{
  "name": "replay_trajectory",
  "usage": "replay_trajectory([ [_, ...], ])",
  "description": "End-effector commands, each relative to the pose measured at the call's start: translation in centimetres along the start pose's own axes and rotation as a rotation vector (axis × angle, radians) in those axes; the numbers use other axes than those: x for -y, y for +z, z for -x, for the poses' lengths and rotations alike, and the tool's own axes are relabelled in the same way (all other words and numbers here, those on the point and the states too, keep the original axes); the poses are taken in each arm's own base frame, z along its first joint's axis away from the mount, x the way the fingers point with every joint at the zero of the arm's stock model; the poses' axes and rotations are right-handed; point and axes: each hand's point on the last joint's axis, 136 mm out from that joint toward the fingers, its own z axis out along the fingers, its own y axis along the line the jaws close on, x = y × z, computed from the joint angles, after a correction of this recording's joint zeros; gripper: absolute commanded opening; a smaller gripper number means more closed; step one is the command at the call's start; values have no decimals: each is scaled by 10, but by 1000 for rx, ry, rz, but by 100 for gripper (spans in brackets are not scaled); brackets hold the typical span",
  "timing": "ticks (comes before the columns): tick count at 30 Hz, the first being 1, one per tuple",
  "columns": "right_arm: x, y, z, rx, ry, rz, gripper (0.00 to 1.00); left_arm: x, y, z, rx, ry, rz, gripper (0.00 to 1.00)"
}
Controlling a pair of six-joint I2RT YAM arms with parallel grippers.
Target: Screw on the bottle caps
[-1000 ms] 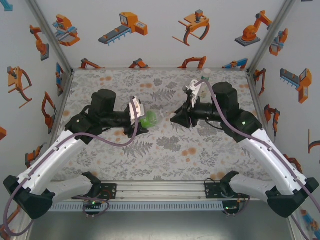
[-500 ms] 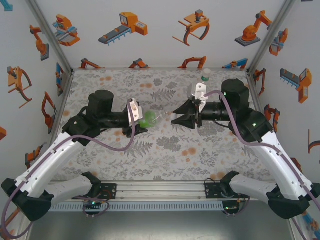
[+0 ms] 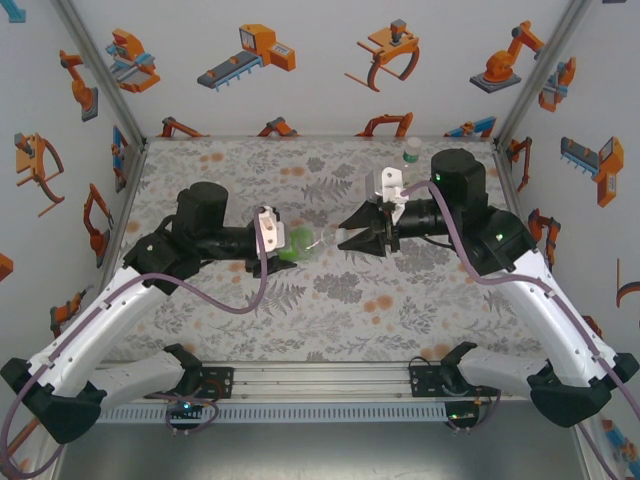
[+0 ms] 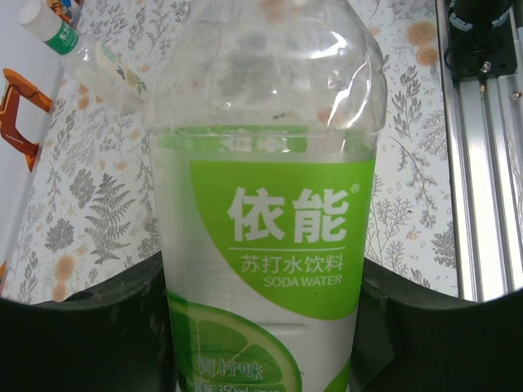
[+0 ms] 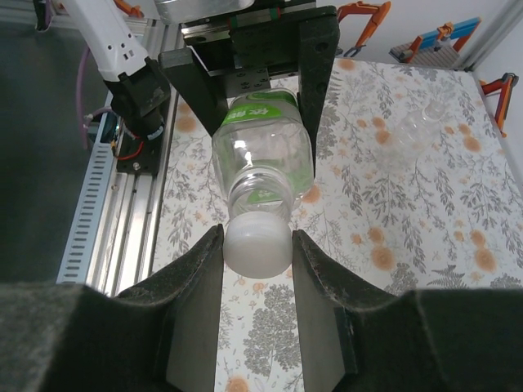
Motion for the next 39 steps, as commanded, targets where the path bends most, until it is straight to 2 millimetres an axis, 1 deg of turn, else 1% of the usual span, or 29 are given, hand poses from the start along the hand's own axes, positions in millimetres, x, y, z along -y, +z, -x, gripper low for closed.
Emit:
replay_trajectory([
  [1,-5,-5,12,26,-46,18,0,9,-2,6,23,36,-39,4],
  [14,-8,-2,15,43,-47,56,0,12,3,8,19,40,-61,4],
  [19,-12,1,15,44,-36,84,0,11,4,8,15,32,-61,4],
  [28,-16,5,8,23,0,114,0,6,8,8,5,-20,-56,3],
  [39,-17,5,0,-10,-33,77,0,6,11,7,17,-20,-61,3],
])
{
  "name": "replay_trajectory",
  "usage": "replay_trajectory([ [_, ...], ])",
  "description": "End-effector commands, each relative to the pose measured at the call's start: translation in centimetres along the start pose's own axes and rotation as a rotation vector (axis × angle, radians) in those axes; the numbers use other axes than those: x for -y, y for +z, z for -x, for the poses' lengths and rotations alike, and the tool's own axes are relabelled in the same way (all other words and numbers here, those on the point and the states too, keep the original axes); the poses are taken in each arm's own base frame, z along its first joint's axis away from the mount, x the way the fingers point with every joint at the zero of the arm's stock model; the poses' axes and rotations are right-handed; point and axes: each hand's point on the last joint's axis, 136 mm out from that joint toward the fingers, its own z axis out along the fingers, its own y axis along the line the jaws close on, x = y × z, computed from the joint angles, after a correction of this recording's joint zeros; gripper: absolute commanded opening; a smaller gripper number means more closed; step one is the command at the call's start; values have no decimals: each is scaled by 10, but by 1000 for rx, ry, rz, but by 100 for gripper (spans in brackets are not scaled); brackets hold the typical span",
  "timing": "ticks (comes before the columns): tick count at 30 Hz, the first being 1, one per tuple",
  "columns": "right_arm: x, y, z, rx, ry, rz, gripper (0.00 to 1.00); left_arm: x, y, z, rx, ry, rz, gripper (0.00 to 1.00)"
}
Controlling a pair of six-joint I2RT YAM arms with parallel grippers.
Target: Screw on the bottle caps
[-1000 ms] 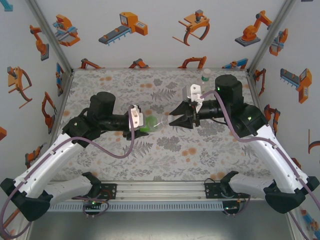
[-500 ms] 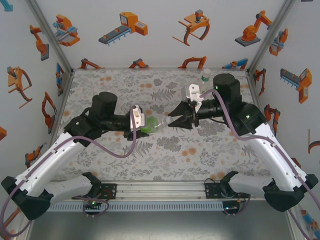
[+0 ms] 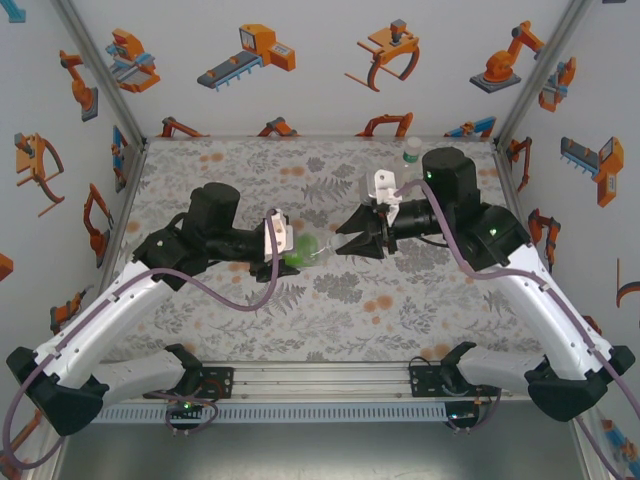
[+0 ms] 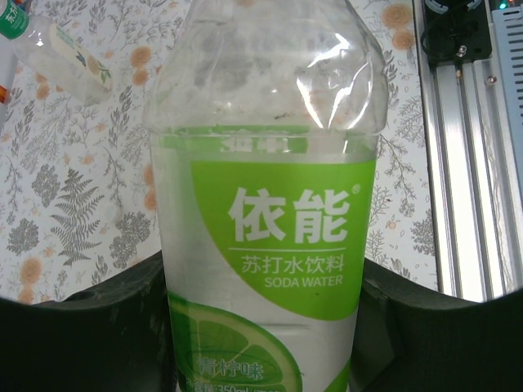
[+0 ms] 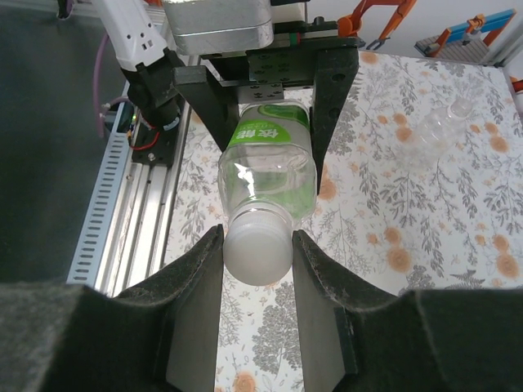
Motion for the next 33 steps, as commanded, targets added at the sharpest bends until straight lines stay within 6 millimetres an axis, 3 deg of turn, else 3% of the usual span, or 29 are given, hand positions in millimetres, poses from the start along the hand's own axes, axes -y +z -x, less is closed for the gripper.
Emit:
replay_trajectory([
  [1,-11,-3,6,7,-43,16,0,-3,-2,17,56,14,0,3],
  [18,-18,-7,7,39,-97,-5,0,-2,0,21,82,15,-14,0],
  [33,-26,-14,18,100,-169,-14,0,4,-1,29,160,8,-38,0],
])
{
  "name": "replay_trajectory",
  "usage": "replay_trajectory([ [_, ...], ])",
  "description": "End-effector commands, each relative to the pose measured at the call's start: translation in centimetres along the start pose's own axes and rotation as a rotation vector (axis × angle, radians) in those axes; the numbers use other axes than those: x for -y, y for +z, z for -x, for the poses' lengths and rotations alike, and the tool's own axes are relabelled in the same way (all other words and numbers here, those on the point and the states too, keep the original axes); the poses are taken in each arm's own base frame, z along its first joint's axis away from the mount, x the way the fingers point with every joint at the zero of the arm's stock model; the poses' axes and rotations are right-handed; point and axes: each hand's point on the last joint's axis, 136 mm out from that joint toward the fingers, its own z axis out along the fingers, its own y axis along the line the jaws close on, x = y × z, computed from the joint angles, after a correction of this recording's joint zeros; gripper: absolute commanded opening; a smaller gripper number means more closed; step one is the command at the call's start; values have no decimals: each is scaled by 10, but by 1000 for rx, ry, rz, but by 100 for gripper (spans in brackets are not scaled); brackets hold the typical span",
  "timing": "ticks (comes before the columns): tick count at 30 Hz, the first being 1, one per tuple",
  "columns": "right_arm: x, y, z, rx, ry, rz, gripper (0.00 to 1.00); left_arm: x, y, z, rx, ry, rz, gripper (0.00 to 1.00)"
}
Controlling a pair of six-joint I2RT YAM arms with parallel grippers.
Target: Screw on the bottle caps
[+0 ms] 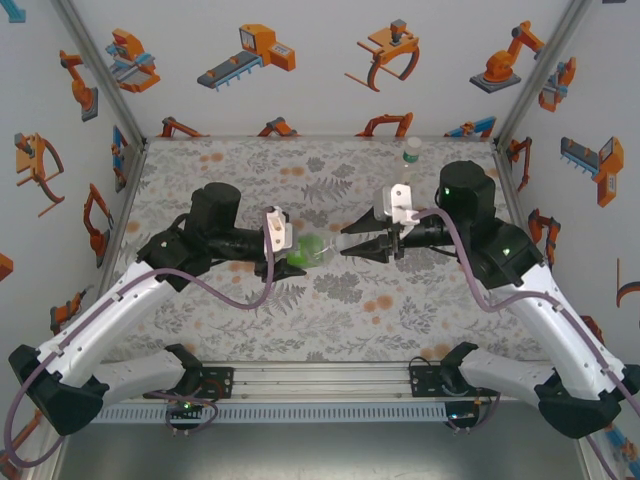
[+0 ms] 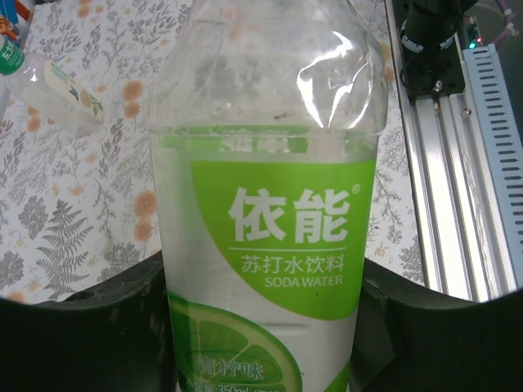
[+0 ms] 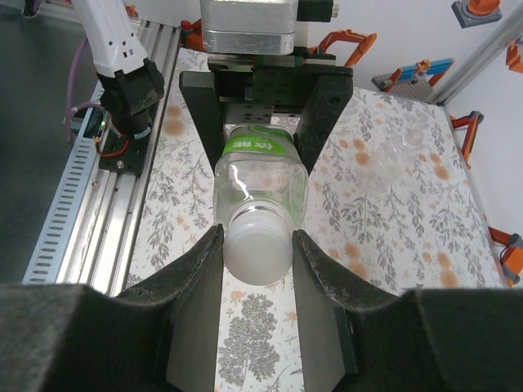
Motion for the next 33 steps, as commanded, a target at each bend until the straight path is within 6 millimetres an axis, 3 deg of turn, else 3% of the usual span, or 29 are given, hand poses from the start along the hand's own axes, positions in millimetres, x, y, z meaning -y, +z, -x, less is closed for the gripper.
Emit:
replay_trajectory([
  [1,-13,-2,10,44,-31,41,0,2,-4,19,78,28,-9,0],
  [26,-18,3,10,73,-14,102,0,1,-3,45,184,26,-76,0],
  [33,-9,-1,17,83,-18,27,0,5,-2,44,195,28,-102,0],
])
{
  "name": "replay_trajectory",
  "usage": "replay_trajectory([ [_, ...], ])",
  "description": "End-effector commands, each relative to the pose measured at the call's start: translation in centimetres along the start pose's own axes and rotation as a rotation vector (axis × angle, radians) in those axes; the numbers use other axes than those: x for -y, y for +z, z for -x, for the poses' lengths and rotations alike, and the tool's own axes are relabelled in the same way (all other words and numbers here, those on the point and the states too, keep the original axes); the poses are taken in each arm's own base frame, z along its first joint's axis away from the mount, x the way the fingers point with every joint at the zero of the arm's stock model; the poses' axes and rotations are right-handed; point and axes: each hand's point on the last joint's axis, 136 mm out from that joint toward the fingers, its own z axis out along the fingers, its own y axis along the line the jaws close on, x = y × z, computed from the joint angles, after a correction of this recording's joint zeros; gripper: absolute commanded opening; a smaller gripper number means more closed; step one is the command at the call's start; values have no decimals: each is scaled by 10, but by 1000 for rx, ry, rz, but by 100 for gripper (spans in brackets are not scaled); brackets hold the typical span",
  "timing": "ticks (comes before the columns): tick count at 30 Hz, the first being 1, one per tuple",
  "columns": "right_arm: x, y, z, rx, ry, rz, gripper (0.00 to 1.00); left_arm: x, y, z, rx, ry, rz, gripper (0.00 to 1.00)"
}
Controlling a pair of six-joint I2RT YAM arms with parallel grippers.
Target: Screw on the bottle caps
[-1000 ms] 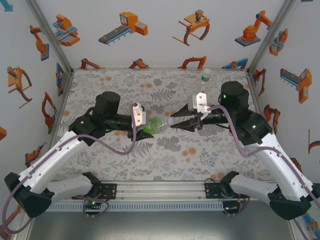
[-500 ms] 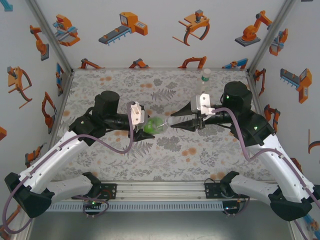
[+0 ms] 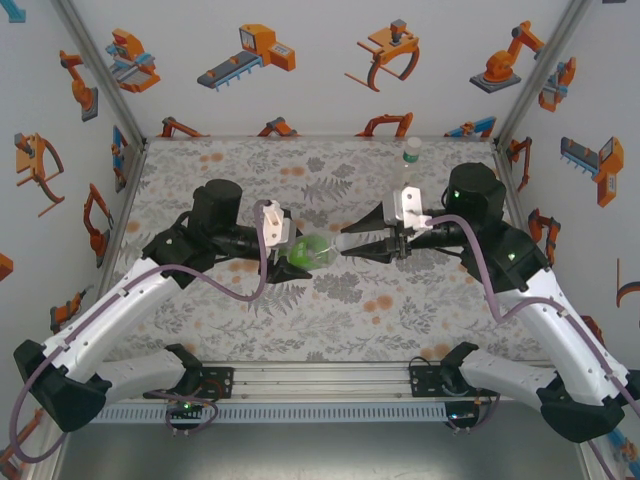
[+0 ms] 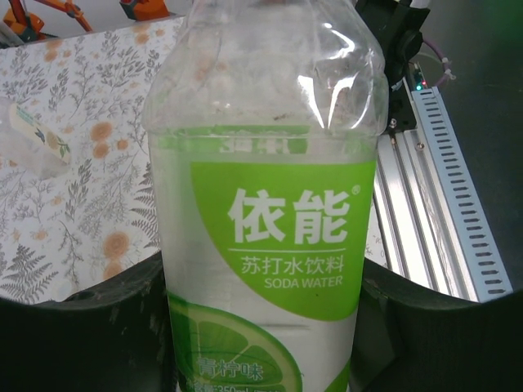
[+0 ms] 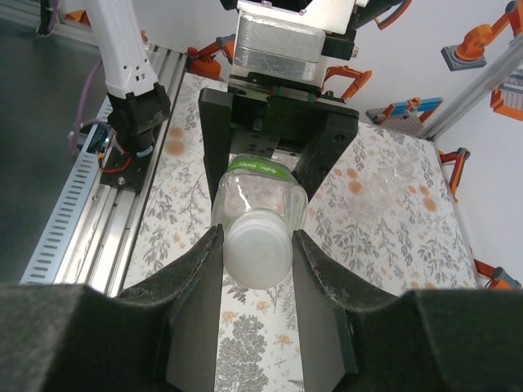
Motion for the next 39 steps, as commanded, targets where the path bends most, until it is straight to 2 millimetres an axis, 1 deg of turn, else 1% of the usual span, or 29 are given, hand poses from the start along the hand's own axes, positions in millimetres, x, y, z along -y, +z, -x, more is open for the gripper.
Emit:
replay_trajectory([
  [1,-1,3,1,20,30,-8,0,-1,-4,30,92,75,-10,0],
  [6,3,-2,8,62,39,-62,0,1,-5,30,97,84,-6,0],
  [18,7,-5,21,143,57,-94,0,7,-8,27,100,105,-5,0],
  [23,9,-8,29,179,51,-111,0,8,-9,26,99,109,-4,0],
  [32,9,-7,30,211,71,-109,0,10,-9,26,108,114,-8,0],
  [35,10,-6,25,200,87,-117,0,9,-10,29,115,119,-5,0],
  [39,21,-4,15,202,156,-173,0,3,-11,33,119,113,23,0],
])
